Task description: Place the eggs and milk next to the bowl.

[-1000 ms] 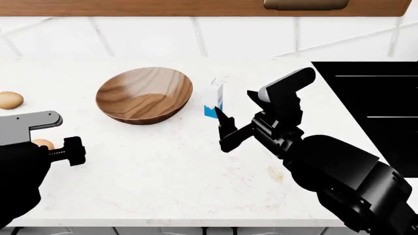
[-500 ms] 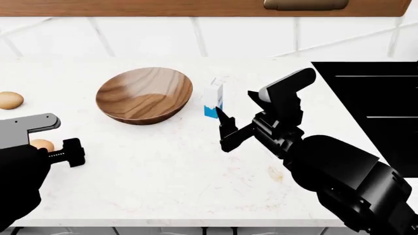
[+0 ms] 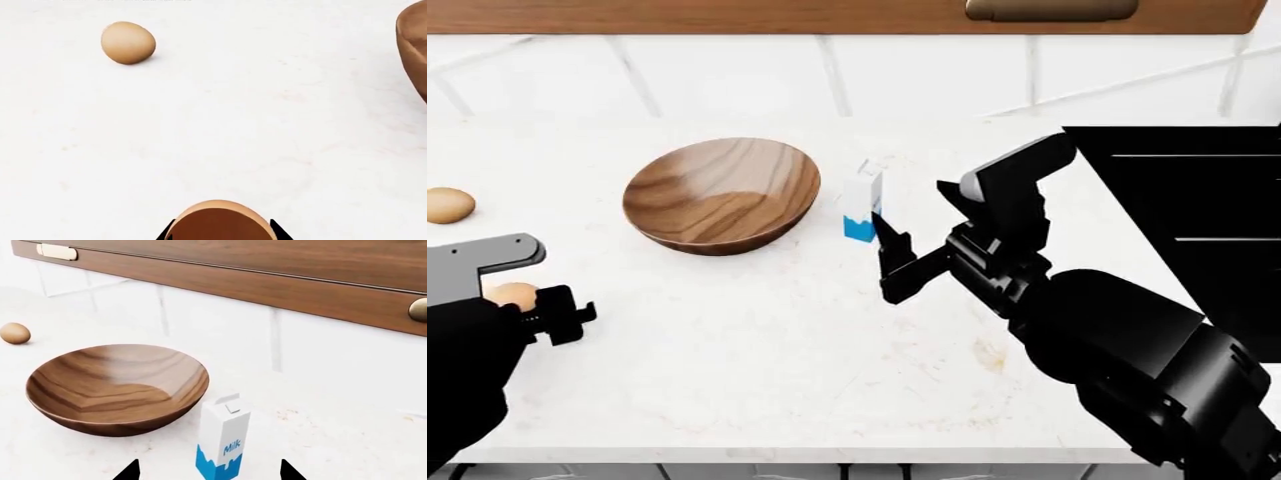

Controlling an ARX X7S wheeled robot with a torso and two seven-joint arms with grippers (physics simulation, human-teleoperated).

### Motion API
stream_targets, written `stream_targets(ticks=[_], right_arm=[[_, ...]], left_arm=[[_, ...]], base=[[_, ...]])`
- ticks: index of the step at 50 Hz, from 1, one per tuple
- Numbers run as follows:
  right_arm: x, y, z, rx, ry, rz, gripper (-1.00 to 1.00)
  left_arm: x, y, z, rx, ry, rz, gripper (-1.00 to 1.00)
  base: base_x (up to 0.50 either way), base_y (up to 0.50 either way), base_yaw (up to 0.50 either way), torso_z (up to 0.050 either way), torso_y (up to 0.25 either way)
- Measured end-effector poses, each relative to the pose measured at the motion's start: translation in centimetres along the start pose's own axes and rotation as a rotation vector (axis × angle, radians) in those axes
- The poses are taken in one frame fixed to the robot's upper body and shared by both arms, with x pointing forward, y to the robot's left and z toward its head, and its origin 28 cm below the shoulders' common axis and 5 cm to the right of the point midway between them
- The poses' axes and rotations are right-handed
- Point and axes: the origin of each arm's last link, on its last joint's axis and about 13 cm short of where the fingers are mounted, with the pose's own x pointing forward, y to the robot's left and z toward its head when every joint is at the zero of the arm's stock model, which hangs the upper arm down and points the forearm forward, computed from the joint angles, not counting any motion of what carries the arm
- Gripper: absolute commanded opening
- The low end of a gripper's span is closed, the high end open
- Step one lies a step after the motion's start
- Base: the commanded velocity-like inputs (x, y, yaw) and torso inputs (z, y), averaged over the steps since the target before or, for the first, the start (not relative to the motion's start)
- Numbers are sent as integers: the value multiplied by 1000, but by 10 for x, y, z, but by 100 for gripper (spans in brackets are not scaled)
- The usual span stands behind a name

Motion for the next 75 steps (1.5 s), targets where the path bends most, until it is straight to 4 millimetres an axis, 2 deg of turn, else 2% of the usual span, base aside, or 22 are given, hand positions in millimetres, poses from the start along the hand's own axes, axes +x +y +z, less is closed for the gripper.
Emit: stream_targets(ticks=[21,40,68,75], right_arm=[[-2,0,1,2,-7,-4,100],[-5,-1,2,6,-22,-10,100],[-13,-5,10,4,-46,-62,100],[-15,-6,12,5,-52,-86,100]], left_arm=[[-7,0,2,41,2,31,-100],[-19,-12,22,83,-59,-24,-100],[-30,-63,60,185,-184,-310,-100],[-32,-77,64,212,-201,-395,-100]], base=[[1,0,0,0,0],[0,0,0,0,0],[0,0,0,0,0],[0,0,0,0,0]])
